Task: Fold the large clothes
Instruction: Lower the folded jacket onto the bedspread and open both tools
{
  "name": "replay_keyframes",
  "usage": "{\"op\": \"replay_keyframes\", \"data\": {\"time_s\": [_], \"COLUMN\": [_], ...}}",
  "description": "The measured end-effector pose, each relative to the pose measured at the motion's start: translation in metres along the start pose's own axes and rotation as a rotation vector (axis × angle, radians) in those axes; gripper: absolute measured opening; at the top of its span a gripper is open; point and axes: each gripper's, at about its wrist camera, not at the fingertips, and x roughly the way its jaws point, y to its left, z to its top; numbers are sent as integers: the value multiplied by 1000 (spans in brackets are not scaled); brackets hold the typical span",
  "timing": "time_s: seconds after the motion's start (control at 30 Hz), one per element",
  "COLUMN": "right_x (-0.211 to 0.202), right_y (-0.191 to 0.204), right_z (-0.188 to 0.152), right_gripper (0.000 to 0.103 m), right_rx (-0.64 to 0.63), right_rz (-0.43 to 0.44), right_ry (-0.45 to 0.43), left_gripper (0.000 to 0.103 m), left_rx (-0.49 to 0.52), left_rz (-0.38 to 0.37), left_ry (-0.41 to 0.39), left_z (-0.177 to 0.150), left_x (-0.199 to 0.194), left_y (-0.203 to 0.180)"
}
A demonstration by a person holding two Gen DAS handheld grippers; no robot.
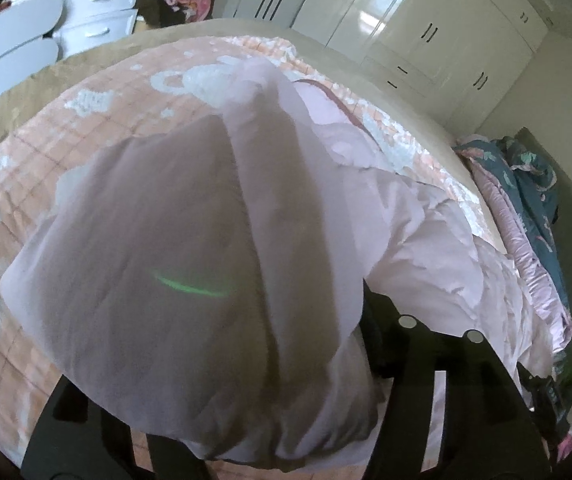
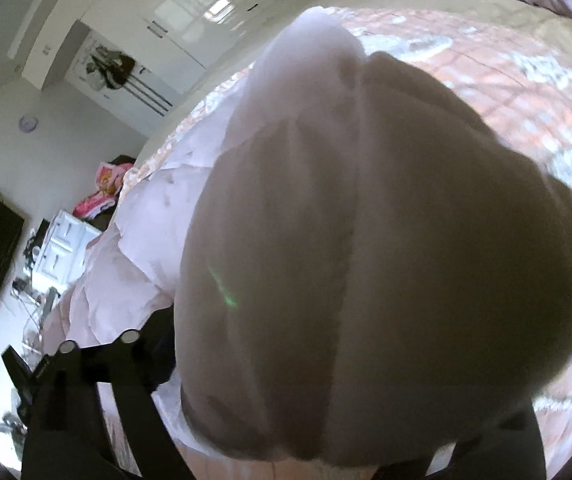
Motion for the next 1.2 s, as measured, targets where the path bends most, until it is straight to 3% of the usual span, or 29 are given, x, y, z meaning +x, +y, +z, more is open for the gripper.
{"op": "replay_keyframes", "data": {"time_s": [0.27,0.43,0.63,0.97,1.2], "right_x": [-18,-38,-64,-125,-168], "right_y": [-4,-13,-10,-9,8], "right_z": [-15,-23,-32,-43,-51], "right_gripper": [98,98,99,99,99], "right_rx": [17,13,2,-42,-105], "right_rz": [-42,-86,-135,-156,-150], "right_ry": [-9,-34,-67,-190,-268], "left_gripper": [62,80,93,94,94], "left_rx": [-42,-49,-54,-31,12], "left_rz": [-36,-45,-40,-22,-32], "left_ry": [12,49,55,6,-51], "left_z": [-6,-8,-9,-16,-16], "left_x": [2,0,-25,-83,-121], "left_y": [15,24,40,56,45]}}
